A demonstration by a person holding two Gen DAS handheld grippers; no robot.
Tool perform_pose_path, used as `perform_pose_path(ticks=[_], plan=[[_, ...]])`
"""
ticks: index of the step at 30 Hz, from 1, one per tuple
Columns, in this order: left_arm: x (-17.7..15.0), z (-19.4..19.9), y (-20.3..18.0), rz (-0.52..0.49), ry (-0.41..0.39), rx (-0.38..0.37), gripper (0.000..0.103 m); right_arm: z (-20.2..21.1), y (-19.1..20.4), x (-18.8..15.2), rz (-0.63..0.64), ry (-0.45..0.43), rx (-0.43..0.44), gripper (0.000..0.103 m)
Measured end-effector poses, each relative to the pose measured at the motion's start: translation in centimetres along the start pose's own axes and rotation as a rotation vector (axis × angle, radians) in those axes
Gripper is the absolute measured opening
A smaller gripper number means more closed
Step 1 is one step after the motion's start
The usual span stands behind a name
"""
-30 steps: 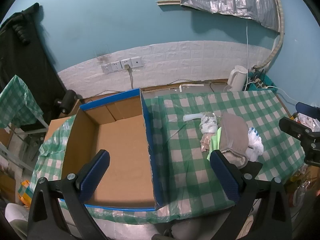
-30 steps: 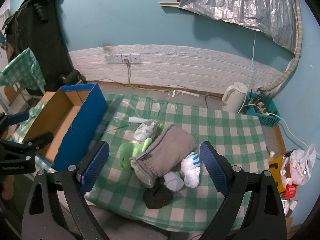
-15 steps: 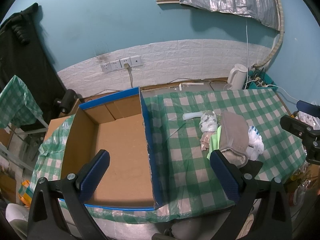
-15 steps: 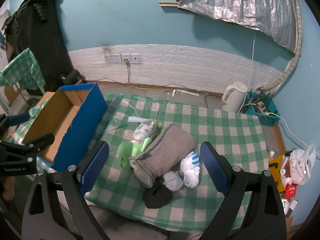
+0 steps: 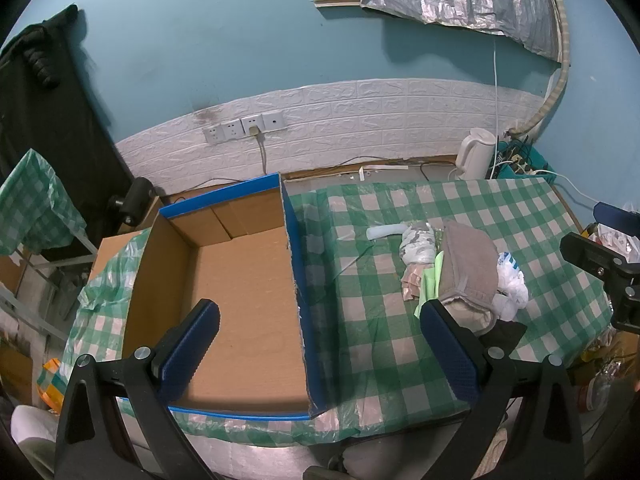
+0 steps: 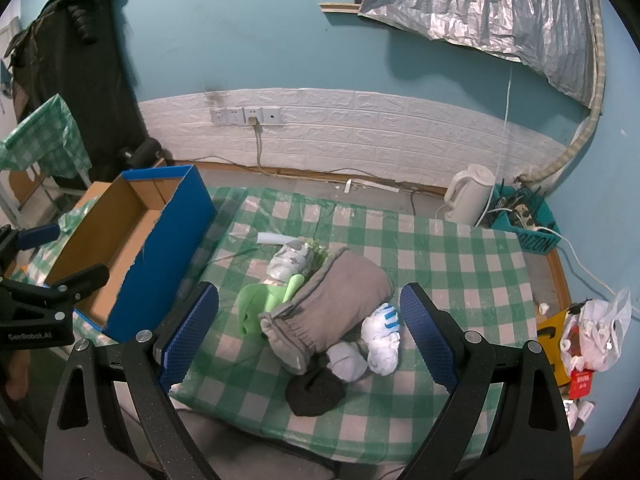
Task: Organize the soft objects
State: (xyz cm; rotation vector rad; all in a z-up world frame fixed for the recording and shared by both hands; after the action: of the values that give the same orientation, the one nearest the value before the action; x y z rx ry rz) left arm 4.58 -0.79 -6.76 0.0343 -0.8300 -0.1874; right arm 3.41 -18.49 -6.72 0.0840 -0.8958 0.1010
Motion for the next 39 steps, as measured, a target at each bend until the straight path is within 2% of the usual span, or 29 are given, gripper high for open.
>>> perform_pose_path(ticks=[16, 22, 39], plan=[[-0.3, -0.1, -0.1, 0.018, 0.005, -0.009, 0.101, 0.1, -0.1, -0.1, 0.0, 0.003, -0.004, 0.091], [-0.5, -0.2, -1.0, -0.01, 0.009, -0.015, 0.101, 0.0, -0.5, -0.4, -0.009, 0.005, -0.015, 0.091], [-3.6, -3.3, -5.7, -0.074, 0.141, -0.062, 0.101, -1.5, -4.8, -2.1, -0.054, 0.057, -0.067, 0.091]])
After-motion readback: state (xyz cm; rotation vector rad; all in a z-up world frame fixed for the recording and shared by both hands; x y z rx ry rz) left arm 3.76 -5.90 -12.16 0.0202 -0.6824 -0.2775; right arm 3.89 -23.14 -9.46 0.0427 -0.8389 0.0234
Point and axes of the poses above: each gripper's, at about its wrist camera, not at the fingertips, and z roughly against the way its jaws point, y to its left, x to its top, the point moved 8 cm from there along -z, roughly the way its jaws point, and after that the axes turned 8 degrees about -y, right-handed, at the moved point
